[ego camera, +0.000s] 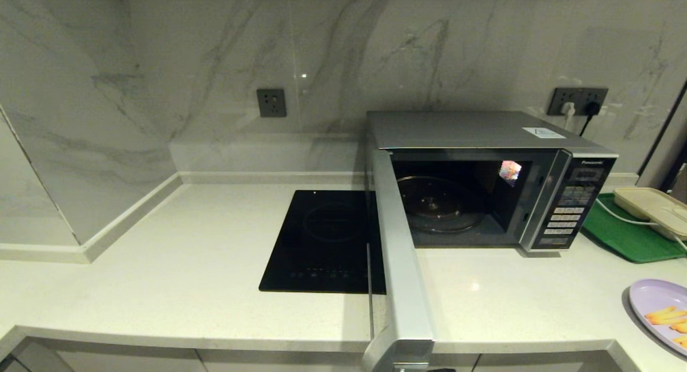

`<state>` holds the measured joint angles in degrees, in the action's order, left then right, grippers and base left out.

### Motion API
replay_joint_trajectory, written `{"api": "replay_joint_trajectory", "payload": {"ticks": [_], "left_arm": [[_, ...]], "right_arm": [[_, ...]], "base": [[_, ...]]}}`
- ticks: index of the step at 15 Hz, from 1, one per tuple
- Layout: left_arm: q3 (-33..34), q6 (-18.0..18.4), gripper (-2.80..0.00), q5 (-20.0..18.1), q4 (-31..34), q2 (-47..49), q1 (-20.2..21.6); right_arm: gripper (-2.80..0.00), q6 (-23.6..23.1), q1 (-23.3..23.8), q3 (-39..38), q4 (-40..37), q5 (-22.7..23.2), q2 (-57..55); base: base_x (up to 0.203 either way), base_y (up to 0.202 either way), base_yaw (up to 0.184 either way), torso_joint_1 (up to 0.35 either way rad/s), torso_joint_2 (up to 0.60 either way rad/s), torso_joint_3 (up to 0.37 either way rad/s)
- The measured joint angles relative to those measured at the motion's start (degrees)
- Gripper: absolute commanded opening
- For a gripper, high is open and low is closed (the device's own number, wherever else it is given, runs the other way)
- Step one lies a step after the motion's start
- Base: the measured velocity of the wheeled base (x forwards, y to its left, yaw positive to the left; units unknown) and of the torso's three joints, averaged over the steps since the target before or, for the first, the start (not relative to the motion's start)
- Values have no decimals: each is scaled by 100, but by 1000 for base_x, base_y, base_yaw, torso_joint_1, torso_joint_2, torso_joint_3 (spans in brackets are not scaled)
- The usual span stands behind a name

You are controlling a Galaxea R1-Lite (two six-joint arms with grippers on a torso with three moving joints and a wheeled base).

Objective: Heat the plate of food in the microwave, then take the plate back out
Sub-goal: Open the microwave oven

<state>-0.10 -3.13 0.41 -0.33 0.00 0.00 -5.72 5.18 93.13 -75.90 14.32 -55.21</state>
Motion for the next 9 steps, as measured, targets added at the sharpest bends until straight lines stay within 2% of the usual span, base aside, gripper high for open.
{"api": "replay_joint_trajectory", "payload": {"ticks": [1, 4, 6, 9], "left_arm": [[0, 2, -280, 2, 0, 0, 0], [0, 2, -280, 0, 2, 0, 0], [0, 2, -280, 1, 2, 0, 0], [0, 2, -280, -2, 2, 0, 0]], "right_arm": [[-280, 69, 0, -44, -9, -177, 53], [-280, 60, 0, -236, 49, -205, 33], [-280, 206, 5, -430, 449, -426, -260], [-280, 1119, -29, -868, 1903, -1054, -1090]], "base": [[0, 0, 0, 0, 0, 0], [0, 0, 0, 0, 0, 0], [0, 0, 0, 0, 0, 0], [0, 0, 0, 0, 0, 0]]}}
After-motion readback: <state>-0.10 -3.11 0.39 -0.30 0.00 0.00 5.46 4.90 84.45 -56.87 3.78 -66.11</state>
